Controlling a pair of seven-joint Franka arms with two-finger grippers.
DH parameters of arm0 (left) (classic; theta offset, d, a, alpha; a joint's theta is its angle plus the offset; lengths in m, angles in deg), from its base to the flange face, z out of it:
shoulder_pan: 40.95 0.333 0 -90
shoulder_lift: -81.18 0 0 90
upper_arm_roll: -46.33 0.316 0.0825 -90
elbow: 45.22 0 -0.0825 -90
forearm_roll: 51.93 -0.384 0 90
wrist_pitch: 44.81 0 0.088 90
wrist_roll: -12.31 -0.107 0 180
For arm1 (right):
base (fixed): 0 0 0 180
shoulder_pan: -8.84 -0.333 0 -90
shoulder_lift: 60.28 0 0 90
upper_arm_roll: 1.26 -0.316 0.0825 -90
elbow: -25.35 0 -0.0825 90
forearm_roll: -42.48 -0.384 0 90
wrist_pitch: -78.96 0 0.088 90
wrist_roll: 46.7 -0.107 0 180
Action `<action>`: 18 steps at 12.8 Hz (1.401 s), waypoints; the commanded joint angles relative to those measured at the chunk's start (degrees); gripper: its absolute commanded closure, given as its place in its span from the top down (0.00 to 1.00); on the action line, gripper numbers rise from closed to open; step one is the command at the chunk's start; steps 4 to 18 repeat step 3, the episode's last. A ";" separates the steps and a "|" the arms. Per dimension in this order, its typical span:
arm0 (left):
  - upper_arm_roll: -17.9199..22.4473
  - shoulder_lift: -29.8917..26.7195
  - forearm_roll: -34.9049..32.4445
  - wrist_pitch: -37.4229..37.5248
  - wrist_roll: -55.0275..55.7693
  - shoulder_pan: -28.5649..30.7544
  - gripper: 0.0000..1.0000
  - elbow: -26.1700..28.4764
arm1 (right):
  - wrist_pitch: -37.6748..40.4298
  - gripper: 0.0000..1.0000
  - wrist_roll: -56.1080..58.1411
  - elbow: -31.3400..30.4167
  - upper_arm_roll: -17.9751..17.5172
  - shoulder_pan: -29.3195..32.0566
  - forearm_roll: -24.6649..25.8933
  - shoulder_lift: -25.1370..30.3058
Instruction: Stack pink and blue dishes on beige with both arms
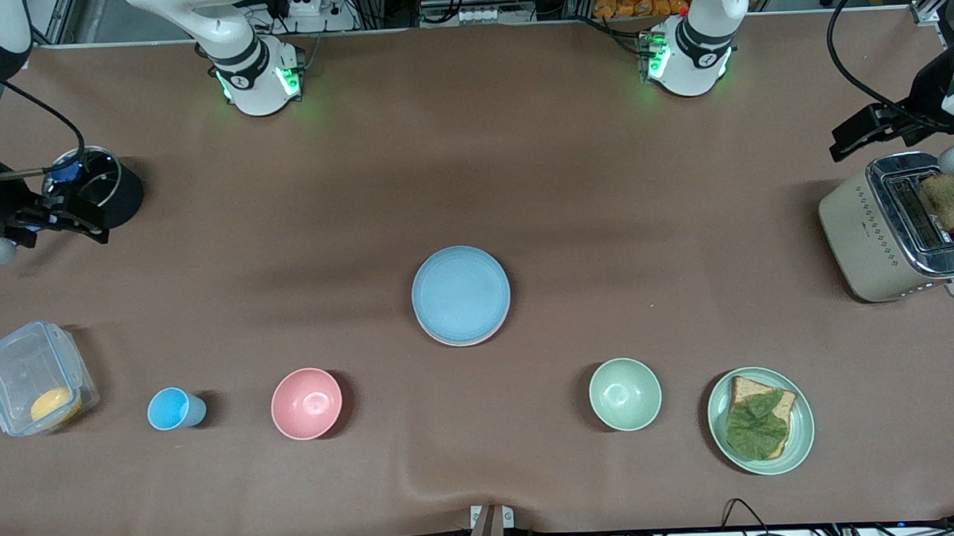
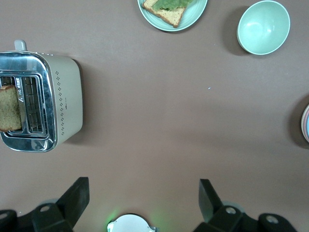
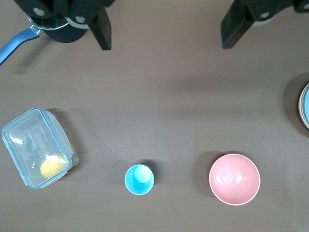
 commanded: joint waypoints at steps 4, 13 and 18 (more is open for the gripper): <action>0.24 0.87 1.21 1.41 0.22 0.28 1.00 -1.97 | 0.05 1.00 -0.99 -1.64 -0.95 0.81 0.79 1.72; 0.24 0.87 1.21 1.41 0.22 0.28 1.00 -1.97 | 0.05 1.00 -0.99 -1.64 -0.95 0.81 0.79 1.72; 0.24 0.87 1.21 1.41 0.22 0.28 1.00 -1.97 | 0.05 1.00 -0.99 -1.64 -0.95 0.81 0.79 1.72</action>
